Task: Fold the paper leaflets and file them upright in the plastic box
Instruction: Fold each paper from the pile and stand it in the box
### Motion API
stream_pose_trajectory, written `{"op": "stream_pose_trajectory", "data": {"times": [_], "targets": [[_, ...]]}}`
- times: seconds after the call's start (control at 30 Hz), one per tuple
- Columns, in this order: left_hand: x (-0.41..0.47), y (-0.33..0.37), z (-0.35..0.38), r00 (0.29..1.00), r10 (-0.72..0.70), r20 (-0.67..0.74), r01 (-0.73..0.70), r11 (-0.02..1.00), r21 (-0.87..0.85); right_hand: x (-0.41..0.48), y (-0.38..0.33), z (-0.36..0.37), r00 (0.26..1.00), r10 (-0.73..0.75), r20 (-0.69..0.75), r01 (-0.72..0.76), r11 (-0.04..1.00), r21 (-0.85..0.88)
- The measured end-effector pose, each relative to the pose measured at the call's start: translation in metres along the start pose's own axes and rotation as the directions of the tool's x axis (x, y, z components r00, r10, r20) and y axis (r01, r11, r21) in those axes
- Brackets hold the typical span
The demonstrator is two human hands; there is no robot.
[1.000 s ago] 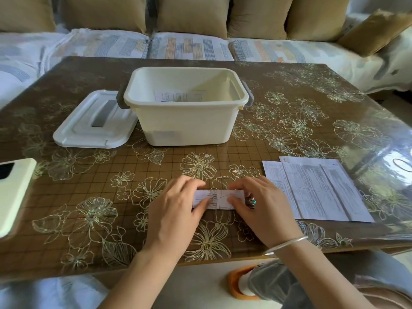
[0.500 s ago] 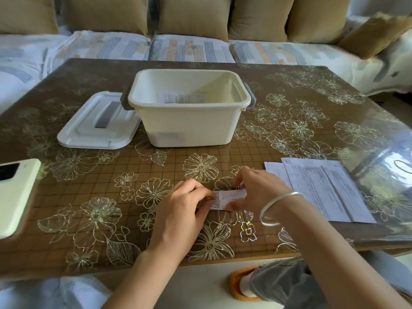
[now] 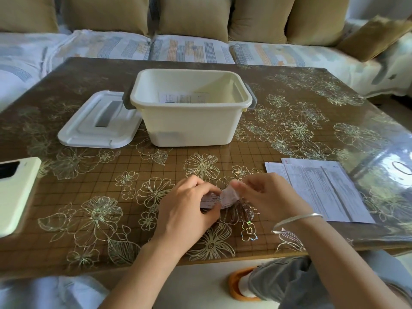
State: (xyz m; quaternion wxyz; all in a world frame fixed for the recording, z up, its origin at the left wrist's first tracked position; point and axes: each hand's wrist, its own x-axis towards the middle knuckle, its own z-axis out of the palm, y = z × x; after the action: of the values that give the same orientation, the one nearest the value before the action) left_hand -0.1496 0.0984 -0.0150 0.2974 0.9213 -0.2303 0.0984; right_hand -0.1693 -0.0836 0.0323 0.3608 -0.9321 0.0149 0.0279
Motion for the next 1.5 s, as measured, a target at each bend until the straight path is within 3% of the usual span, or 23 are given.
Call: {"op": "stream_pose_trajectory", "data": {"times": [0.1, 0.2, 0.37, 0.47, 0.53, 0.63, 0.77, 0.9, 1.0, 1.13, 1.23, 1.33, 1.5], "targets": [[0.001, 0.0, -0.001, 1.0, -0.002, 0.014, 0.001, 1.0, 0.018, -0.013, 0.004, 0.01, 0.989, -0.114, -0.093, 0.12, 0.991, 0.062], [0.001, 0.0, -0.003, 0.999, -0.005, 0.038, 0.004, 1.0, 0.025, -0.017, 0.009, 0.021, 0.948, -0.287, -0.135, 0.272, 0.955, -0.12], [0.0, -0.006, -0.008, 0.993, -0.089, 0.074, 0.099, 0.986, -0.133, -0.018, 0.018, 0.031, 0.89, -0.438, -0.127, 0.404, 0.886, -0.225], [0.002, -0.009, -0.021, 0.979, -0.103, 0.179, 0.144, 0.961, -0.235, -0.022, 0.019, 0.034, 0.877, -0.477, -0.059, 0.439, 0.845, -0.303], [0.004, -0.01, -0.028, 0.974, -0.105, 0.201, 0.156, 0.954, -0.258, -0.022, 0.02, 0.034, 0.875, -0.484, -0.018, 0.45, 0.827, -0.337], [0.009, -0.015, -0.032, 0.985, -0.114, 0.128, 0.134, 0.977, -0.165, -0.02, 0.021, 0.031, 0.873, -0.487, 0.001, 0.459, 0.822, -0.337], [0.014, -0.018, -0.031, 0.969, -0.113, 0.219, 0.126, 0.991, -0.045, -0.007, 0.014, 0.024, 0.886, -0.462, 0.022, 0.446, 0.84, -0.309], [0.024, -0.015, -0.035, 0.947, -0.103, 0.303, 0.103, 0.995, 0.014, 0.012, -0.004, 0.018, 0.95, -0.311, 0.021, 0.303, 0.909, -0.286], [0.029, -0.015, -0.037, 0.935, -0.092, 0.342, 0.076, 0.995, 0.06, 0.025, -0.018, 0.019, 0.976, -0.165, 0.146, 0.211, 0.887, -0.411], [0.033, -0.014, -0.038, 0.933, -0.076, 0.352, 0.048, 0.995, 0.086, 0.037, -0.032, 0.017, 0.956, -0.052, 0.288, 0.192, 0.854, -0.483], [0.036, -0.015, -0.039, 0.936, -0.047, 0.35, 0.024, 0.997, 0.072, 0.04, -0.038, 0.012, 0.94, -0.074, 0.333, 0.233, 0.852, -0.47], [0.036, -0.016, -0.042, 0.945, -0.032, 0.326, 0.036, 0.999, -0.006, 0.042, -0.041, 0.004, 0.946, -0.145, 0.291, 0.266, 0.859, -0.438], [0.054, -0.007, -0.073, 0.999, 0.019, 0.043, -0.012, 0.985, -0.17, 0.054, -0.063, -0.026, 0.95, -0.304, 0.075, 0.311, 0.894, -0.324]]}}
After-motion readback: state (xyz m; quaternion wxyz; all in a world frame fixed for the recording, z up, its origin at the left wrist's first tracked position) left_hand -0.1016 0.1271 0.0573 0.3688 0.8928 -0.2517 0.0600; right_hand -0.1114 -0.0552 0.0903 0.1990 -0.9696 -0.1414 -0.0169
